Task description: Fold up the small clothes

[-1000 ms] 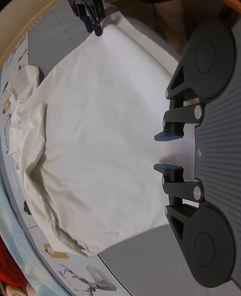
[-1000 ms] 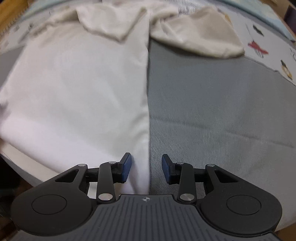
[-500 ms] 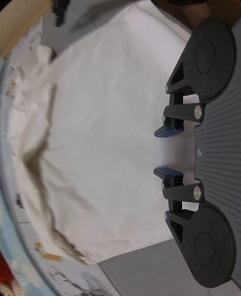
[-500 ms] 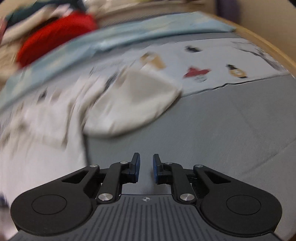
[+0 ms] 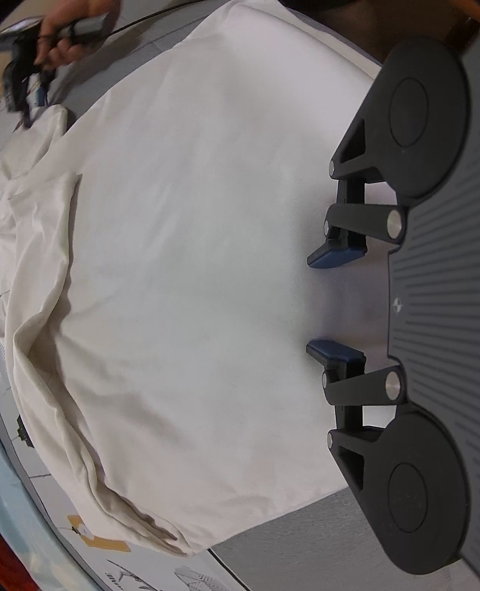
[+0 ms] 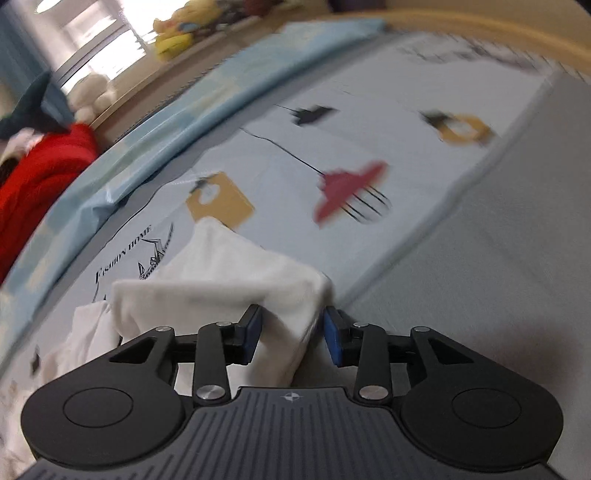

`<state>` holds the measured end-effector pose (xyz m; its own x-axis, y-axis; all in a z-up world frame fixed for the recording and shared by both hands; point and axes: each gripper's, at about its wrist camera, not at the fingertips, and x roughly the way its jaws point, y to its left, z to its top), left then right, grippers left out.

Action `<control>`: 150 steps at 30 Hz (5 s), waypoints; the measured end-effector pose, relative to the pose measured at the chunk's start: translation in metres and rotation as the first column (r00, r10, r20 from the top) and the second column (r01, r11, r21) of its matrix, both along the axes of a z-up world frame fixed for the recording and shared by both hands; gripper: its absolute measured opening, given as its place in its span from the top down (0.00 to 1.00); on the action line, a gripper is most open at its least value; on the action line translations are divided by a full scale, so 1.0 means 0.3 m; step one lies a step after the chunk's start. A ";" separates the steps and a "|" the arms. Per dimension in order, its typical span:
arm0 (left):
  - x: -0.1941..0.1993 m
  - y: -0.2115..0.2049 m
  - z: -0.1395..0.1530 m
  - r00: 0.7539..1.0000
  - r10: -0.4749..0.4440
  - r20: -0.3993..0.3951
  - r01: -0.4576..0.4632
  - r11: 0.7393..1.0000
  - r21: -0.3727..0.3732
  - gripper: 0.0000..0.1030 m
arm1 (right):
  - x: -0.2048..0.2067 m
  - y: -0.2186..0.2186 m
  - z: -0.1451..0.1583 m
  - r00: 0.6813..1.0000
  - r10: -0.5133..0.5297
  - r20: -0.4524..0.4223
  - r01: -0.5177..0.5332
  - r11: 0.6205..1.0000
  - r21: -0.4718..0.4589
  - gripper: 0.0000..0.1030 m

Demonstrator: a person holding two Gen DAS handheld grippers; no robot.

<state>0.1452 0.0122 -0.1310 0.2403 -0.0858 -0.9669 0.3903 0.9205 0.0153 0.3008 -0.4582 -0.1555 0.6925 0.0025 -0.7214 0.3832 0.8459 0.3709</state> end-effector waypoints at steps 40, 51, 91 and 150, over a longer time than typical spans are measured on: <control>0.032 -0.056 -0.007 1.000 -0.016 -0.017 0.017 0.998 0.064 0.47 | -0.141 -0.596 0.034 0.742 -0.580 0.336 0.615 0.789 0.003 0.97; 0.028 -0.057 -0.004 1.000 -0.007 -0.010 0.007 0.998 0.062 0.47 | -0.174 -0.602 0.028 0.652 -0.753 0.084 0.739 0.607 -0.291 0.95; 0.336 -0.463 -0.021 0.802 -0.134 0.582 0.158 0.987 0.009 0.97 | -0.295 0.556 0.132 0.885 0.303 -0.355 -0.313 0.949 0.030 0.67; 0.630 0.417 0.037 0.757 0.495 0.427 -0.487 0.863 -0.137 0.97 | -0.169 0.666 0.149 0.867 0.268 -0.420 -0.322 0.944 -0.063 0.58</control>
<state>0.3341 0.1374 -0.1198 0.6448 0.1456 -0.7503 -0.1592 0.9857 0.0545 0.2499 -0.2583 -0.1106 0.3258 0.0513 -0.9441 0.2003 0.9721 0.1219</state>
